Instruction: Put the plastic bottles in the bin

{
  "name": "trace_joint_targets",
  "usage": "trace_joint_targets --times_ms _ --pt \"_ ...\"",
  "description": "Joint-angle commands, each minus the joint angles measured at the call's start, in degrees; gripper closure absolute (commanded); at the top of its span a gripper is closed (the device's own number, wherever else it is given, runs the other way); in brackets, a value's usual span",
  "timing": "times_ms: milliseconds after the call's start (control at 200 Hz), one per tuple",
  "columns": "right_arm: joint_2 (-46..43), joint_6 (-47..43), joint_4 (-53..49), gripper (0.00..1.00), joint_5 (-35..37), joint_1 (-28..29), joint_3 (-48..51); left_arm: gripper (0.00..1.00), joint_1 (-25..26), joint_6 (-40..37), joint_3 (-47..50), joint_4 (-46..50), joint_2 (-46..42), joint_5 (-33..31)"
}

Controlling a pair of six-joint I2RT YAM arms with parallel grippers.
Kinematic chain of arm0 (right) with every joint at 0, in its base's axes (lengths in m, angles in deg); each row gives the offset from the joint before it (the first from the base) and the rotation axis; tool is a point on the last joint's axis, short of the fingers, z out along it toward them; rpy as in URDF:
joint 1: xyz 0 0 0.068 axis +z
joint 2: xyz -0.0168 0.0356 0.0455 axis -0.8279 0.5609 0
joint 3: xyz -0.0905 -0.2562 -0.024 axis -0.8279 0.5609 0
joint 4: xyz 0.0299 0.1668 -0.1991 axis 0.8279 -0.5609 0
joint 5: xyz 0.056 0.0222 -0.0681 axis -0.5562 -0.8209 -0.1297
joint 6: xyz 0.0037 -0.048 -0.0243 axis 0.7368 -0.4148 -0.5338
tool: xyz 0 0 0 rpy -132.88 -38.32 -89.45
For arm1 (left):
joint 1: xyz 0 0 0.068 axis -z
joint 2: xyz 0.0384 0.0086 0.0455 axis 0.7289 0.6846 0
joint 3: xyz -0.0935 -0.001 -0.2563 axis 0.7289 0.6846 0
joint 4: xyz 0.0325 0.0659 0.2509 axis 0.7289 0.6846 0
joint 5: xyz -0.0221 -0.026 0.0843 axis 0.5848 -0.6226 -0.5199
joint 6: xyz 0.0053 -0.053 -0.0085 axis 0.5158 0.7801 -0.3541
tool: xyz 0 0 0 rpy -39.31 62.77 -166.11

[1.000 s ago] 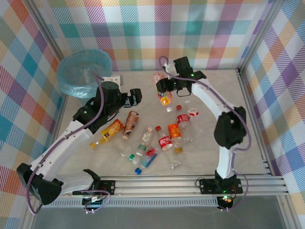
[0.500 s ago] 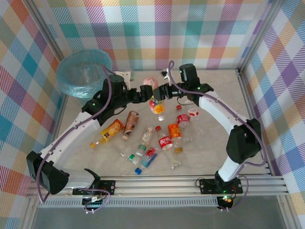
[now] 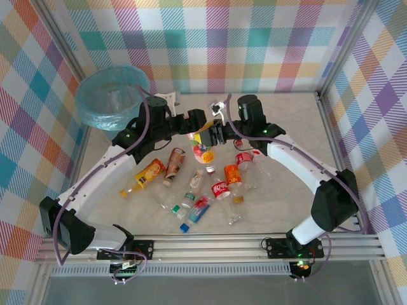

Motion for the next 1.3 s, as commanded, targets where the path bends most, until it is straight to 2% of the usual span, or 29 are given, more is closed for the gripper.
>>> trace_joint_targets --times_ms 0,230,375,555,590,625,755,835,905,1060,1210,1300 --pt "-1.83 0.5 4.21 0.46 -2.05 0.25 0.77 0.13 -0.53 1.06 0.58 -1.15 -1.52 1.36" --pt "-1.82 0.6 4.39 0.44 -1.69 0.33 1.05 0.27 -0.56 1.1 0.73 -0.72 -2.82 1.08" --pt "-1.89 0.41 3.8 0.4 -1.1 0.51 0.72 0.29 -0.53 0.95 0.49 0.49 -3.44 -0.64" --pt "-3.19 -0.35 1.33 0.21 1.52 0.51 -0.45 0.29 -0.66 0.22 -1.14 2.45 -5.3 -5.99" --pt "-3.64 -0.45 0.52 0.14 3.07 0.51 -0.8 0.29 -0.77 -0.28 -2.18 3.22 -5.59 -7.09" --pt "-4.11 -0.53 0.11 0.0 4.39 0.51 -0.99 0.3 -0.87 -1.28 -3.47 4.19 -5.9 -8.49" --pt "-4.72 0.43 0.1 0.0 7.79 0.51 -1.85 0.38 -1.7 -3.57 -6.74 5.83 -6.59 -12.76" --pt "-3.8 -0.27 -2.27 0.01 7.82 0.51 -3.27 0.36 -2.11 -3.85 -7.42 6.41 -6.43 -12.34" --pt "-2.92 -1.14 -5.4 0.02 10.86 0.51 -4.16 0.34 -2.11 -3.84 -6.46 6.81 -6.65 -12.53" --pt "2.61 -12.3 -17.43 0.04 12.88 0.6 -8.59 0.31 -2.59 -5.01 -4.93 9.14 -7.33 -13.86" --pt "13.6 -25.78 -27.53 0.02 24.42 0.44 -18.47 0.3 -3.16 -5.33 -3.73 10.04 -8.49 -14.2" --pt "21.94 -32.73 -31.09 0.0 28.45 0.08 -25.18 0.29 -3.28 -5.37 -3.37 10.72 -8.84 -13.77"
